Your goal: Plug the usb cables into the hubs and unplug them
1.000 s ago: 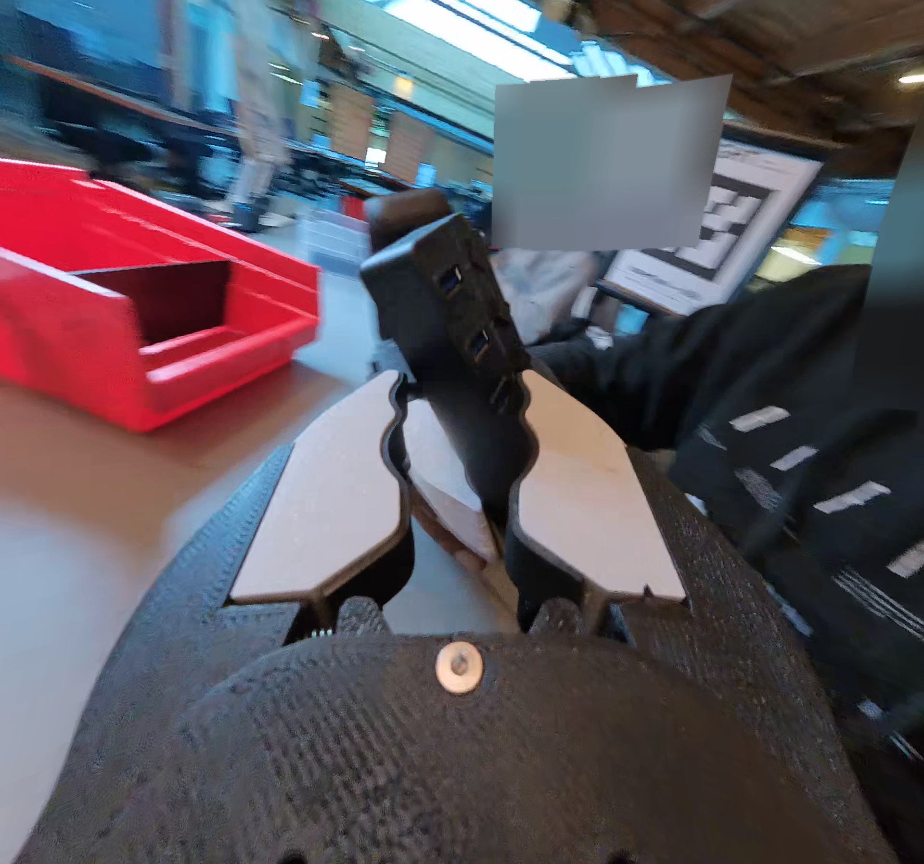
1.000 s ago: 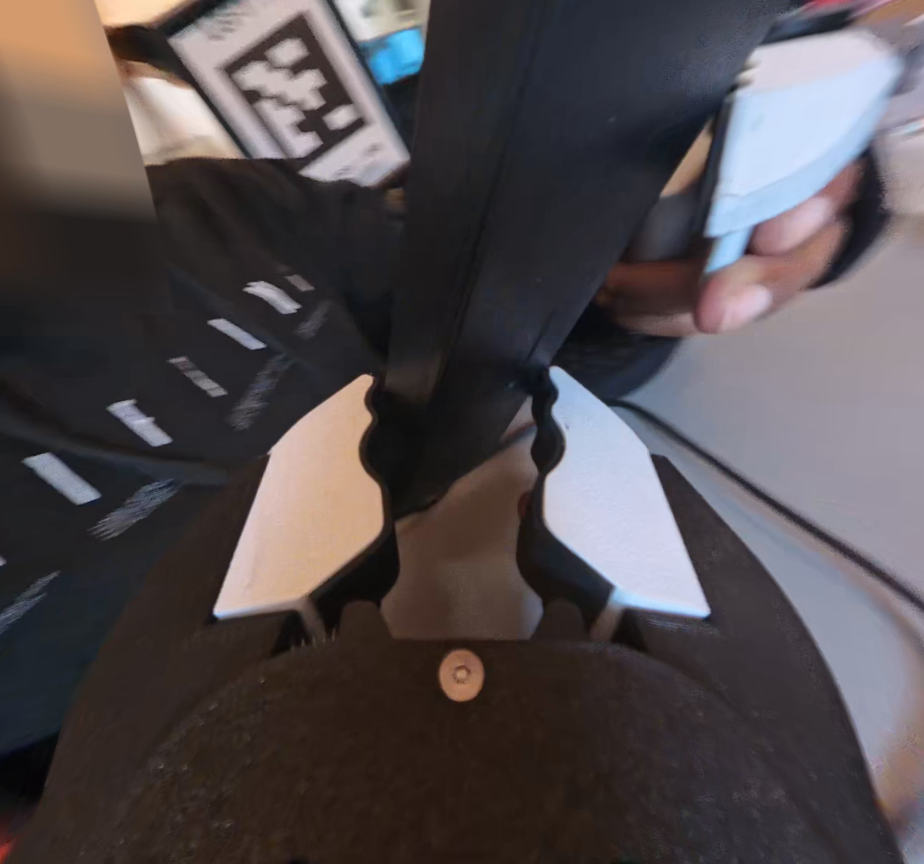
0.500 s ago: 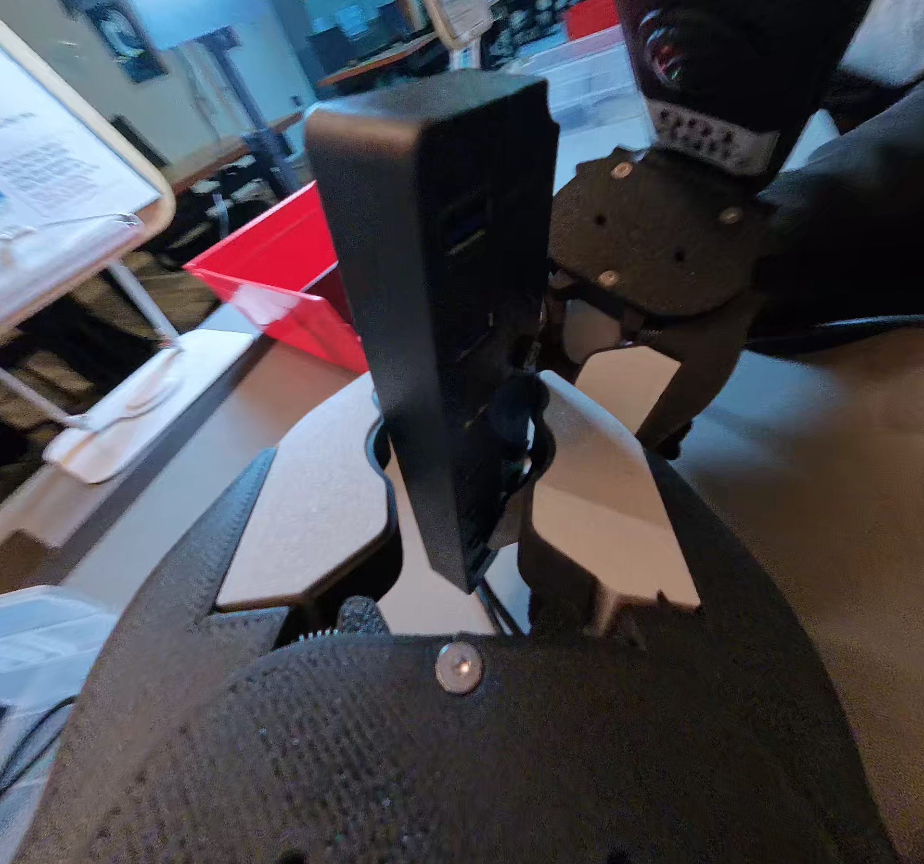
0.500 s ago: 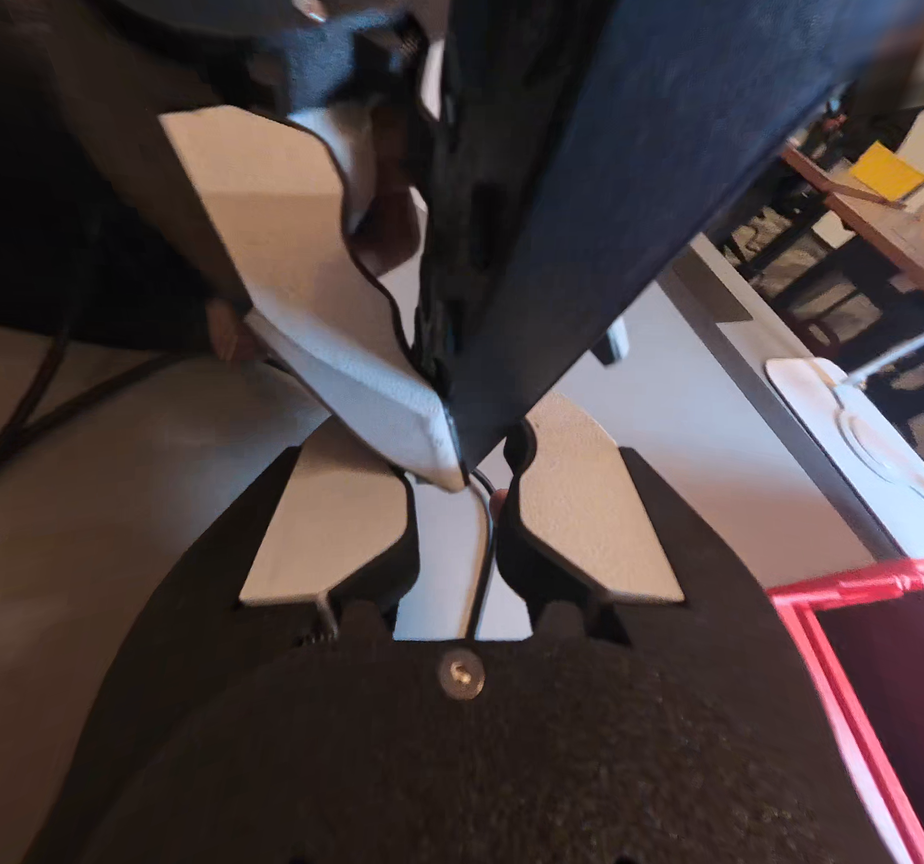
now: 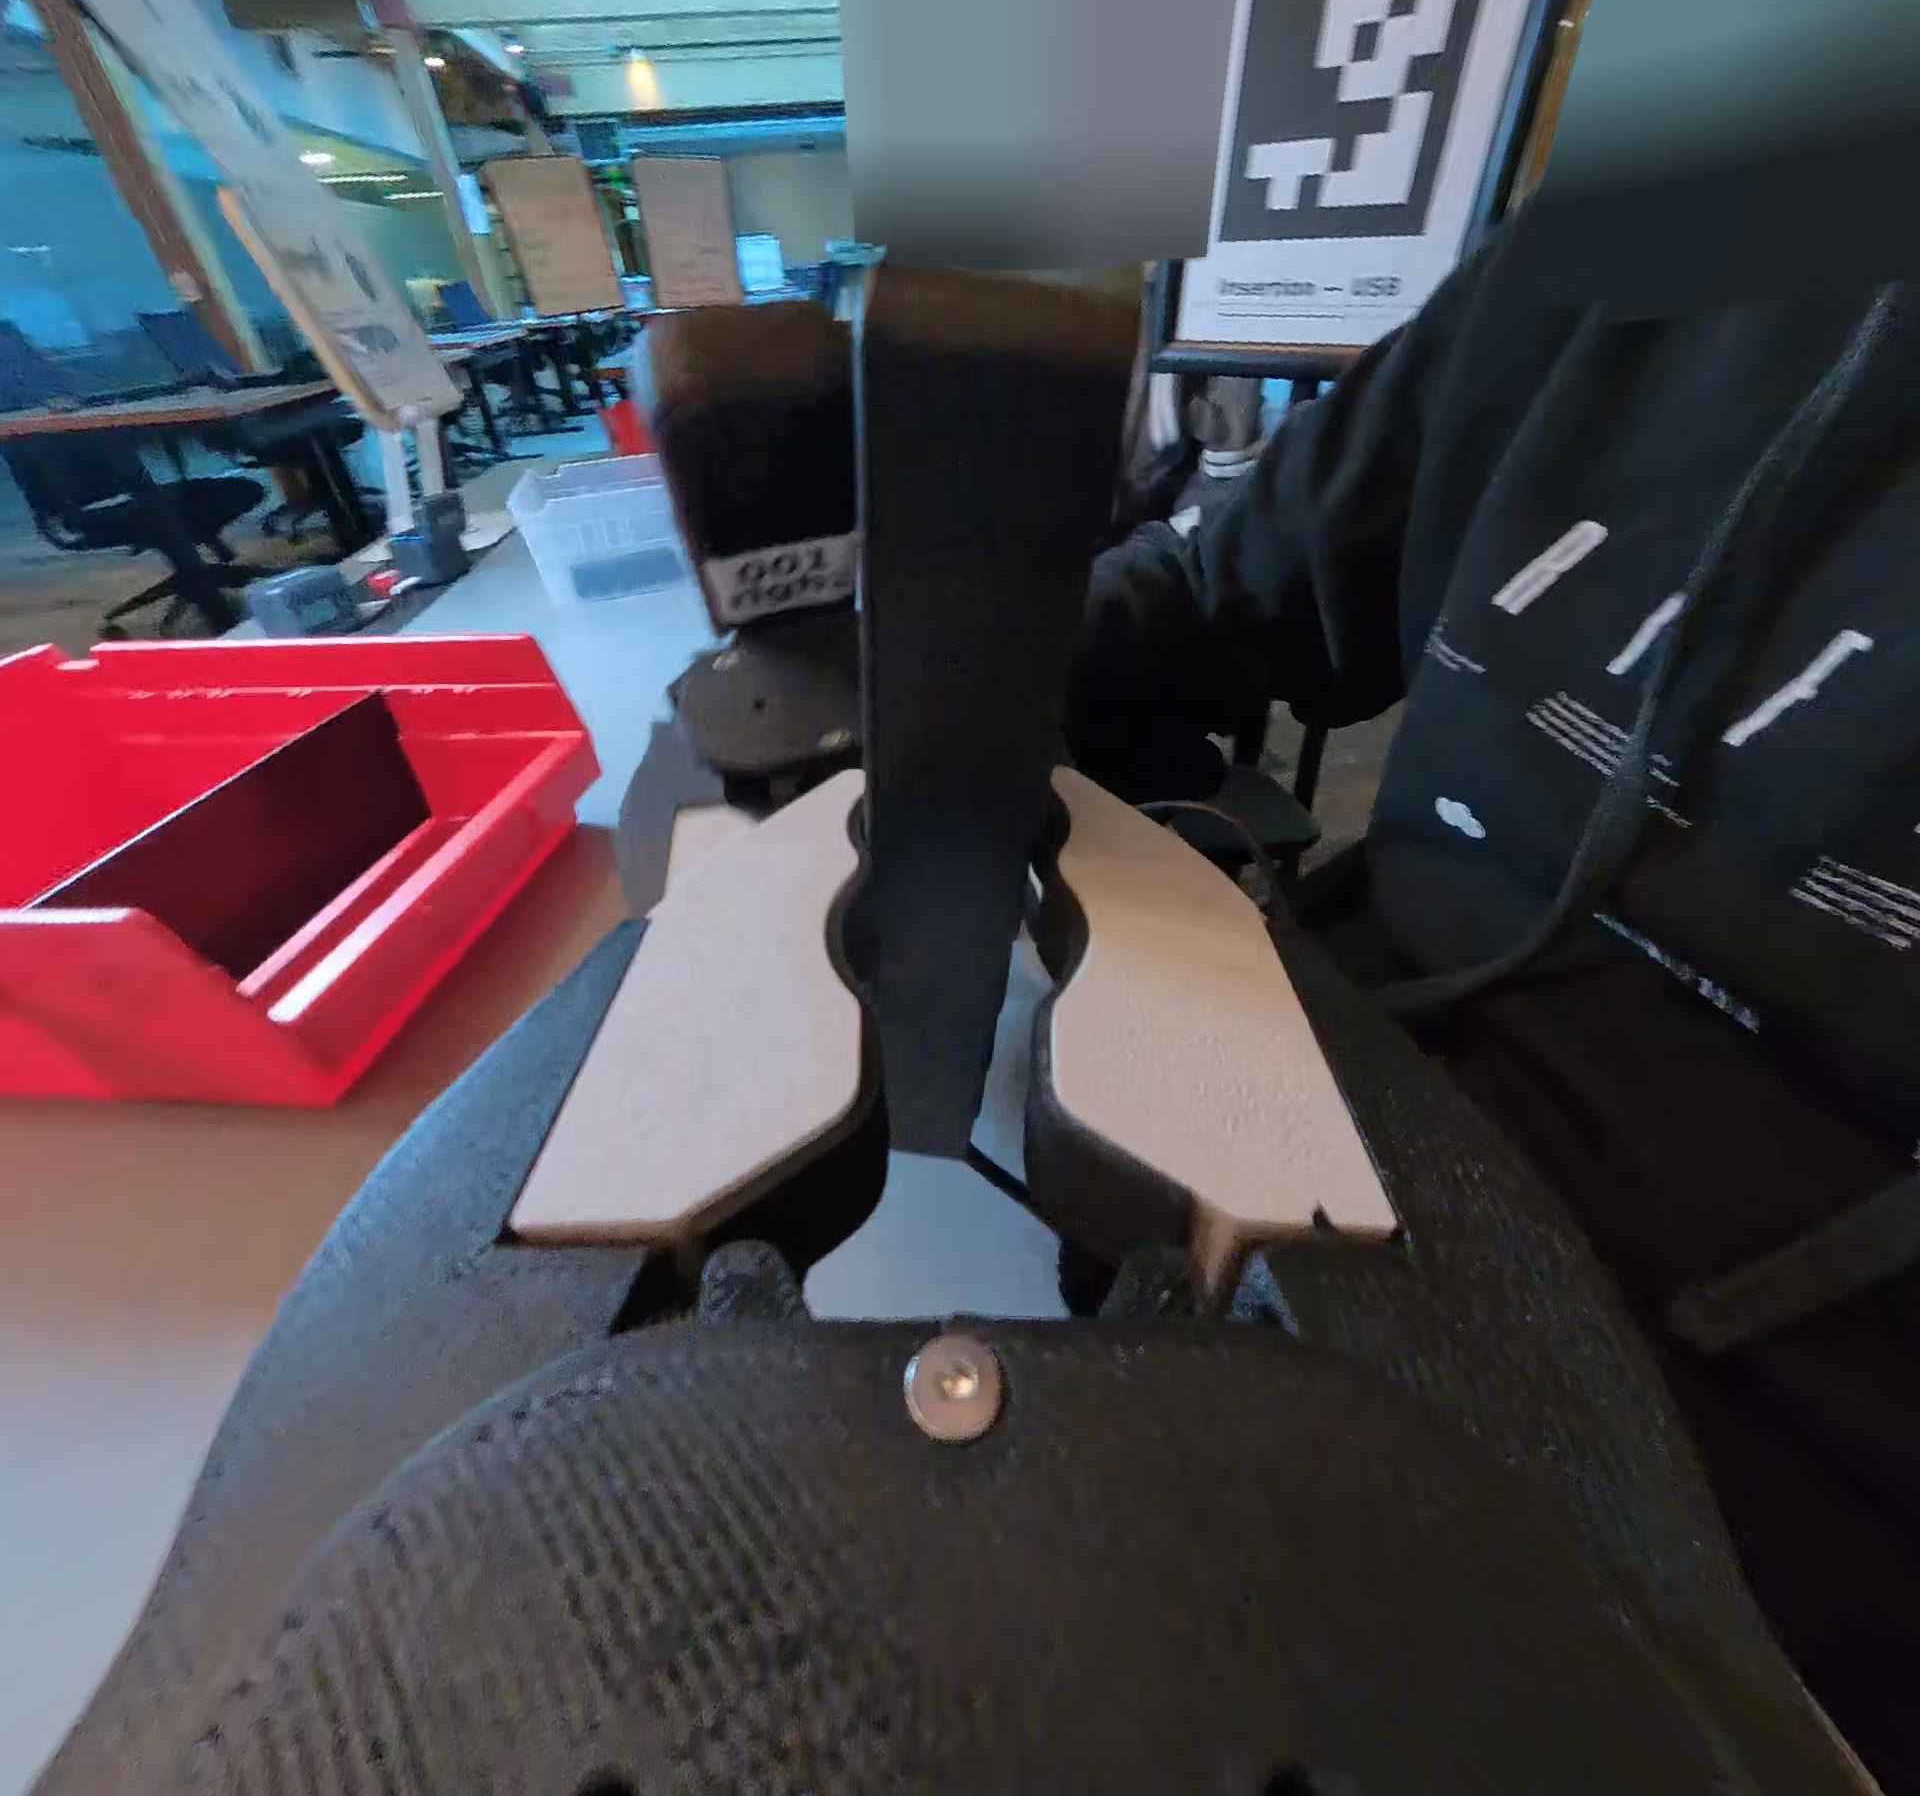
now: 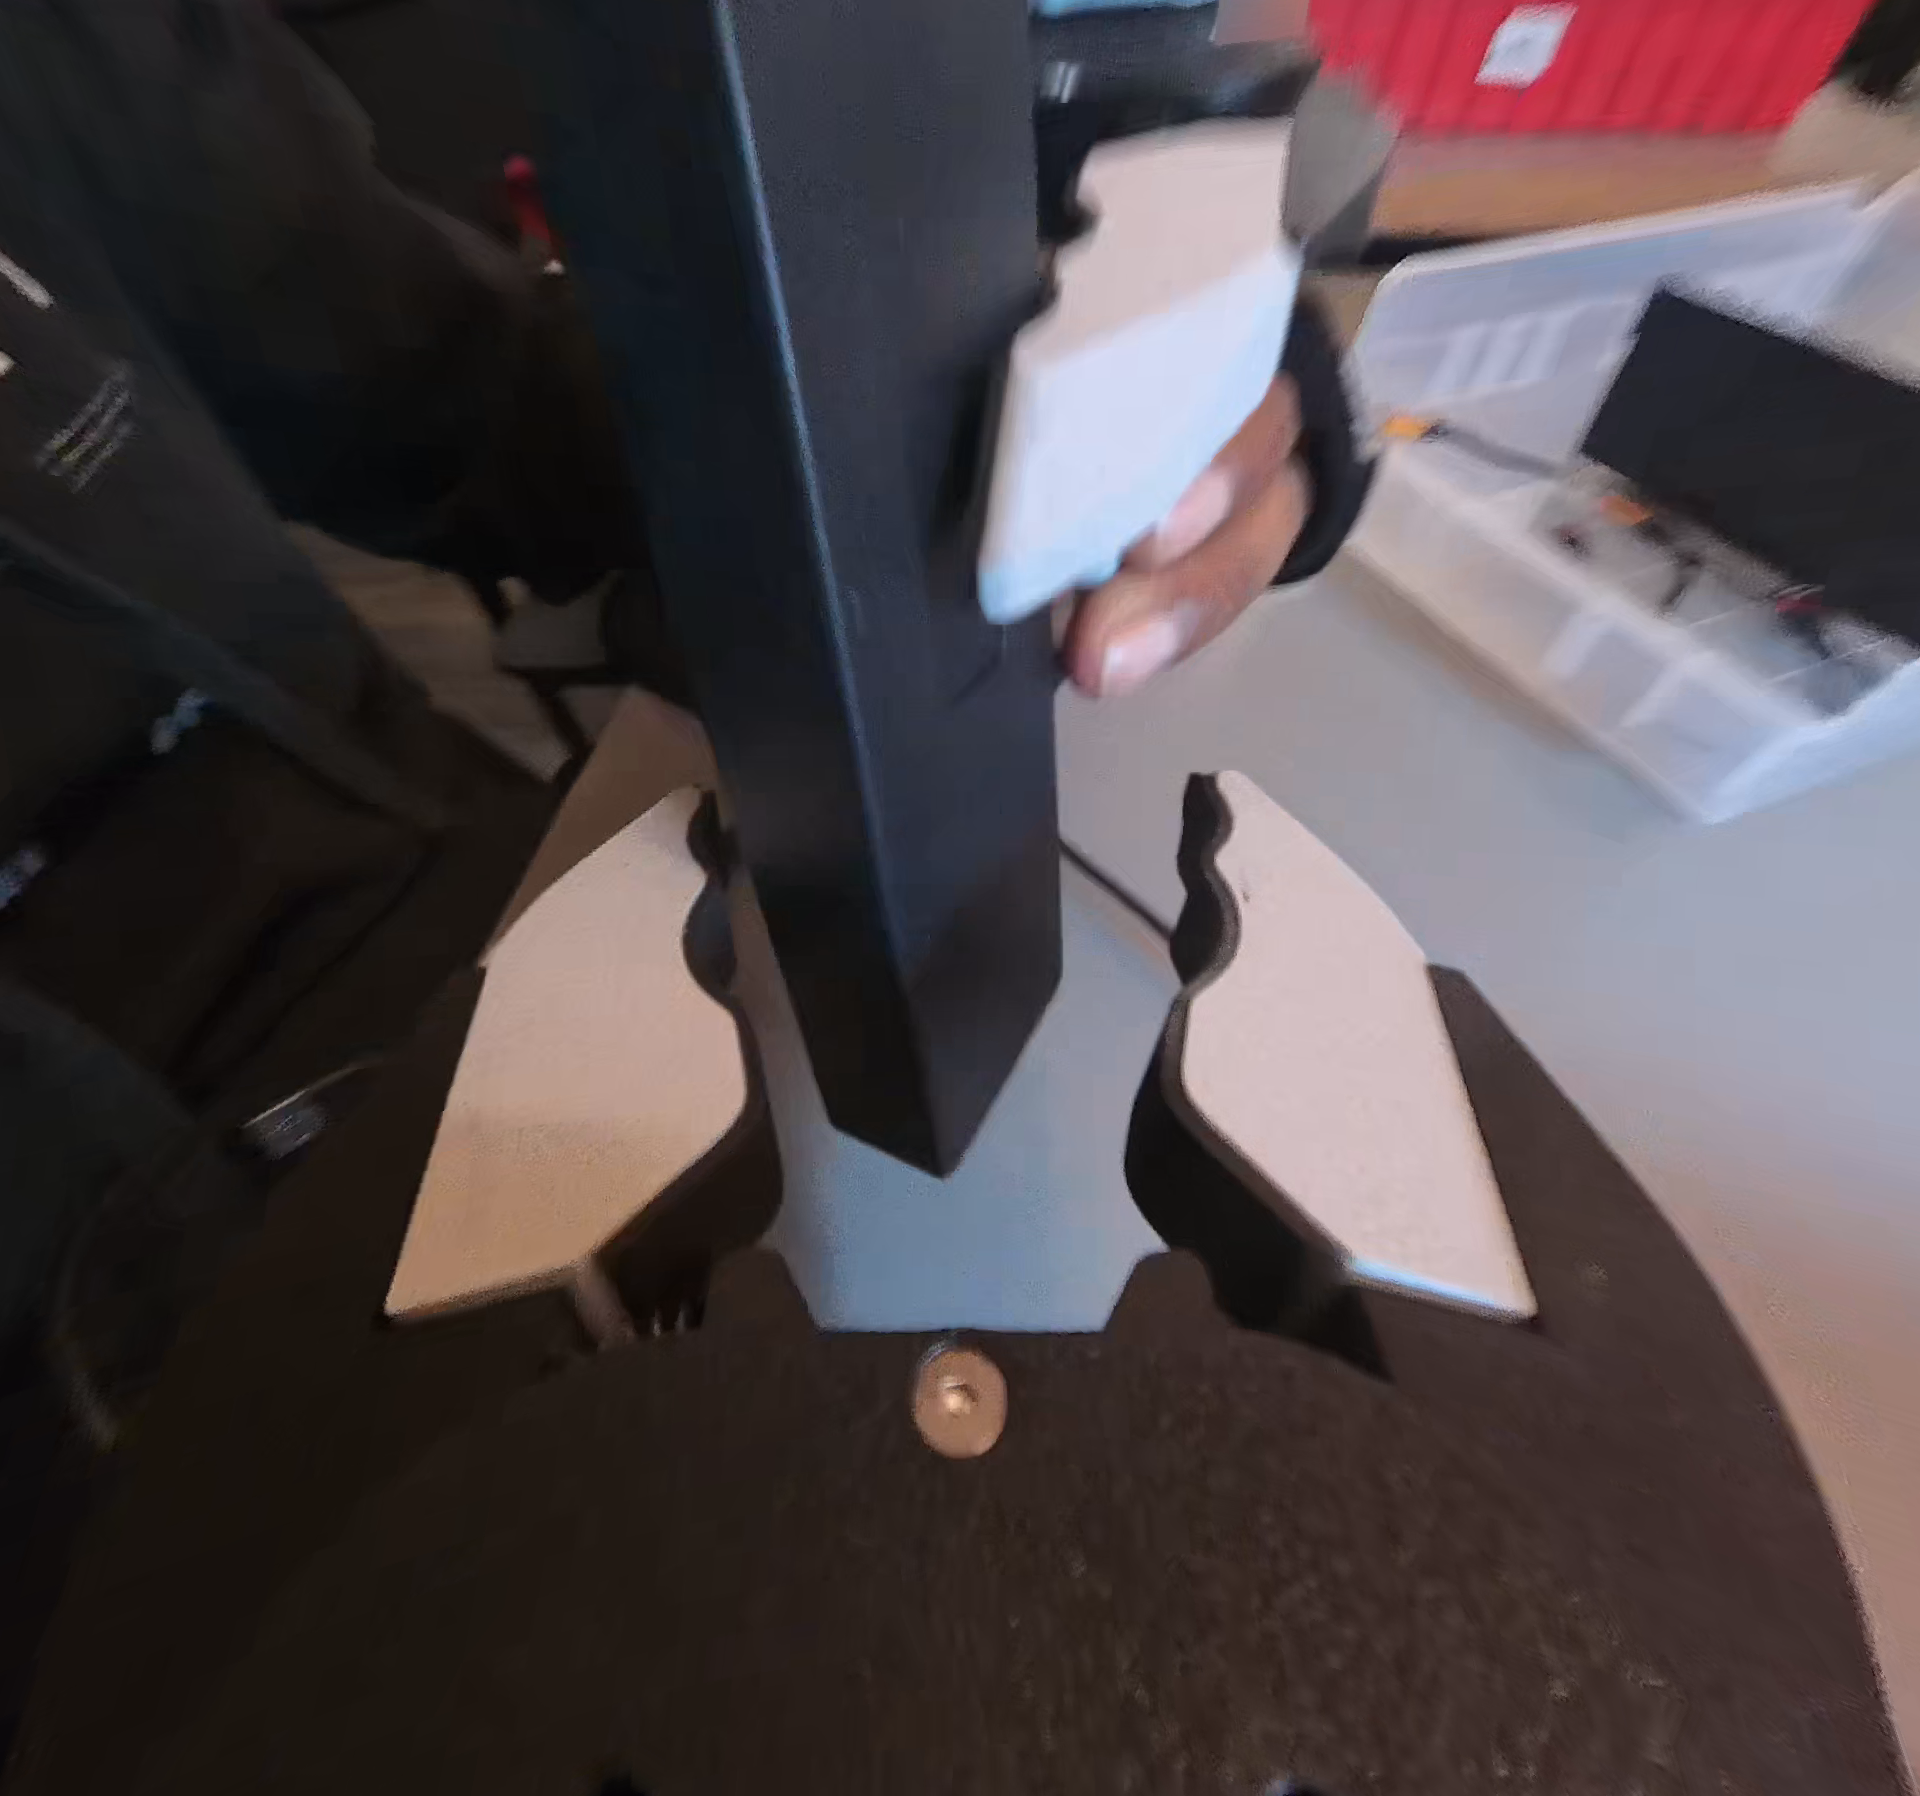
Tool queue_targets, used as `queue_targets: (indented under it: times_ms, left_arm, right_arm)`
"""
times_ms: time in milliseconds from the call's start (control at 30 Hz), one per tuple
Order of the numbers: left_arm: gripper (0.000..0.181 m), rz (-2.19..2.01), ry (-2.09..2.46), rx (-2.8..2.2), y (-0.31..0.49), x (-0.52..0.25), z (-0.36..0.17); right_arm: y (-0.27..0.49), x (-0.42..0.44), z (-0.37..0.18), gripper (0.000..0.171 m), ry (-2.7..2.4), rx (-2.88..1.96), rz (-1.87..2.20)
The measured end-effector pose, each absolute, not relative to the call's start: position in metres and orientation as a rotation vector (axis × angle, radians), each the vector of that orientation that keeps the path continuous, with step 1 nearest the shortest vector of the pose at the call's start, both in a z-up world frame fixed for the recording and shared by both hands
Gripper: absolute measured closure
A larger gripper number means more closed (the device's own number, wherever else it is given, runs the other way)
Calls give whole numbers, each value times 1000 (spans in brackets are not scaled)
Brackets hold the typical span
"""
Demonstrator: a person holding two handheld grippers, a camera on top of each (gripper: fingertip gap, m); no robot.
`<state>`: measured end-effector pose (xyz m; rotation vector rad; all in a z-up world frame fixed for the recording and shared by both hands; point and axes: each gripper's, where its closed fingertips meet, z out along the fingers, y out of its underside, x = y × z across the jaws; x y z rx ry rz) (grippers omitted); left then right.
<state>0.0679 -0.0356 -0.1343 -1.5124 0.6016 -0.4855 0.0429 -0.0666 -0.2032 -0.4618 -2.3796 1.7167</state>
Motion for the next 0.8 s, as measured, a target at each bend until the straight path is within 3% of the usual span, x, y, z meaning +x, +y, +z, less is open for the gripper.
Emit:
queue_targets:
  times_ms: [33, 67, 267, 400, 567, 800]
  left_arm:
    - [154, -511, 636, -1516, -39, 73, -136]
    - [154, -520, 643, -1529, -39, 75, -138]
    - [150, -375, 359, -1589, -18, 32, -137]
    - [140, -84, 42, -1750, -5, -24, -152]
    - [108, 116, -85, -1763, 12, -29, -147]
    - [120, 96, -80, -1790, 33, -20, -145]
  right_arm:
    - [-71, 50, -207, 91, -2421, -429, 1753]
    - [-76, 56, -208, 113, -2427, -392, 1807]
    - [-65, 23, -209, 144, -2273, -591, 1695]
    - [-19, -23, -211, 145, -2016, -896, 1456]
    - [20, -50, -208, 145, -1792, -1099, 1138]
    - [18, -50, -204, 145, -1748, -902, 876]
